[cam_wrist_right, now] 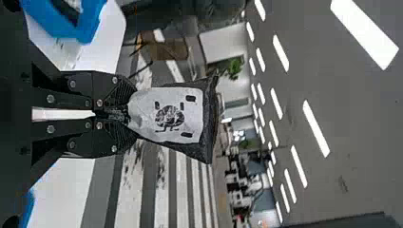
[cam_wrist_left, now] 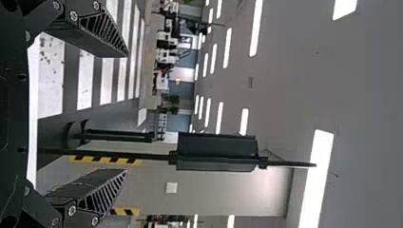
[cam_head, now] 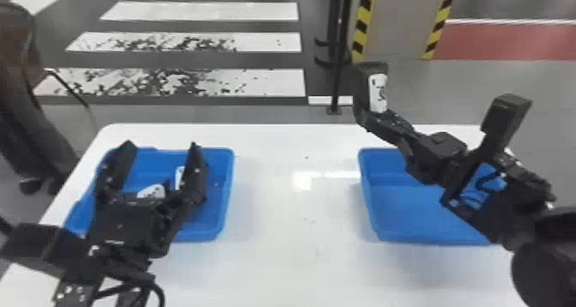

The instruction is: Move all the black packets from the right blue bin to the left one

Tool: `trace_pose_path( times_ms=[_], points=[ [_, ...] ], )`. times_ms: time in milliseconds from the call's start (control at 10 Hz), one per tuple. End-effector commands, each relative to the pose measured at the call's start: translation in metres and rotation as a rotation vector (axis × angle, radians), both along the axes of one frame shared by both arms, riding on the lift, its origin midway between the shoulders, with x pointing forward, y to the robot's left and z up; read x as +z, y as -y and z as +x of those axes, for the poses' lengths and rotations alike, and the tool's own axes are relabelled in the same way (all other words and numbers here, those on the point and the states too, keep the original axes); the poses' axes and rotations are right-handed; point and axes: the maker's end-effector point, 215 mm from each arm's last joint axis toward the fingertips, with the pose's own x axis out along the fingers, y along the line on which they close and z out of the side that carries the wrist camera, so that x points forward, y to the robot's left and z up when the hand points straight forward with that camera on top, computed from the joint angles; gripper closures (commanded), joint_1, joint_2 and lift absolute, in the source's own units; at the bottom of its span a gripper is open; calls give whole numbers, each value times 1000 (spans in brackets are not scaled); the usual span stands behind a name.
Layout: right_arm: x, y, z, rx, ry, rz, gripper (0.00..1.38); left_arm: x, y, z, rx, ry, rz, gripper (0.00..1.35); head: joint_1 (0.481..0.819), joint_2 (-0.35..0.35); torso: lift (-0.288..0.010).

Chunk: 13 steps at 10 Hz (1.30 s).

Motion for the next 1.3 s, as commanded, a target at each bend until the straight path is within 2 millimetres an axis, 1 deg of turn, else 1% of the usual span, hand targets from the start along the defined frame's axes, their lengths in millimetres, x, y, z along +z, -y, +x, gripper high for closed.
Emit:
trace_pose_path(
  times_ms=[0, 100, 200, 300, 500, 600, 700, 900, 1000, 1200],
  points=[
    [17, -56, -30, 113, 27, 64, 1104, 1, 2, 7, -34, -35, -31, 177, 671, 65, -140],
    [13, -72, -37, 141, 20, 70, 1104, 6, 8, 11, -70, -52, -77, 177, 666, 118, -140],
    [6, -84, -42, 164, 8, 71, 1104, 6, 19, 16, -127, -94, -122, 177, 665, 146, -140],
    [-1, -96, -48, 184, -5, 72, 1104, 1, 37, 20, -212, -147, -180, 177, 666, 154, -140],
    [-6, -128, -62, 247, -28, 89, 1104, -4, 71, 22, -361, -211, -237, 177, 682, 150, -140],
    [-7, -144, -70, 278, -36, 97, 1104, -1, 80, 22, -385, -210, -243, 177, 690, 149, -140],
    [-12, -159, -77, 307, -55, 108, 1104, 4, 87, 22, -405, -203, -257, 177, 694, 158, -140],
    [-11, -181, -92, 360, -68, 127, 1104, 6, 95, 22, -420, -203, -258, 177, 695, 173, -140],
    [-15, -192, -99, 381, -86, 138, 1104, 2, 97, 22, -419, -214, -247, 183, 695, 185, -140],
    [-18, -212, -114, 434, -106, 142, 1104, -13, 103, 21, -433, -270, -245, 183, 695, 205, -140]
  ],
)
